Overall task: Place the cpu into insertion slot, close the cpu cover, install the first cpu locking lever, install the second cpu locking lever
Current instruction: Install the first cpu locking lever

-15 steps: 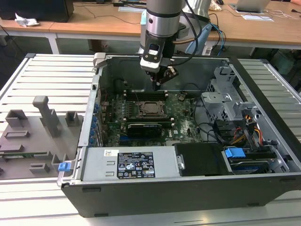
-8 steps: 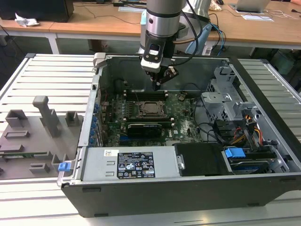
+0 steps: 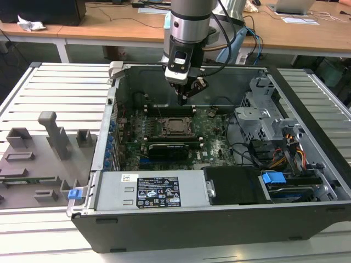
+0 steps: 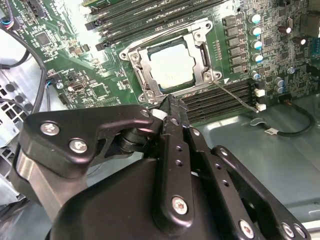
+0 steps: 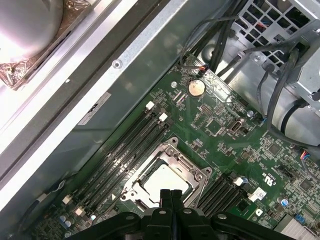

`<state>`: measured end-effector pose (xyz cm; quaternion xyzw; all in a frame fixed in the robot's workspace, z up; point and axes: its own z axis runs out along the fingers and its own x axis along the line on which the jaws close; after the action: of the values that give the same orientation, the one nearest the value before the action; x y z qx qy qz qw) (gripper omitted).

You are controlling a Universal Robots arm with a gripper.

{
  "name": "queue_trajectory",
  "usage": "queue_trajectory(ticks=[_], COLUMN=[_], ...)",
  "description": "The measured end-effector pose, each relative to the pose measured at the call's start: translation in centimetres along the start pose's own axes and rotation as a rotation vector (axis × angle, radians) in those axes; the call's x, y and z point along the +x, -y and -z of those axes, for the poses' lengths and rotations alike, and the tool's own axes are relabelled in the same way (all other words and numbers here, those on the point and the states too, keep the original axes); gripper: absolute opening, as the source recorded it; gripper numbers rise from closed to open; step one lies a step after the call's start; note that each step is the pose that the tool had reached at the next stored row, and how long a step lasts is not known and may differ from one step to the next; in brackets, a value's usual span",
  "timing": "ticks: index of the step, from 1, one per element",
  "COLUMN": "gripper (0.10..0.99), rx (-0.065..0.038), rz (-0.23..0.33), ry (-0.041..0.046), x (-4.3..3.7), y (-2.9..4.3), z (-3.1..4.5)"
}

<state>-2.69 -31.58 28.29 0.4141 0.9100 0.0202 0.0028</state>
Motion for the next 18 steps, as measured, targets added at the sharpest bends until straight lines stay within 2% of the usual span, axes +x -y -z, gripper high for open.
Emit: queue_trajectory(ticks=[18], gripper=[0.106], rx=[-0.002], rz=[0.026], ry=[-0.0039], x=[0.00], y=[0.00], z=[0.00])
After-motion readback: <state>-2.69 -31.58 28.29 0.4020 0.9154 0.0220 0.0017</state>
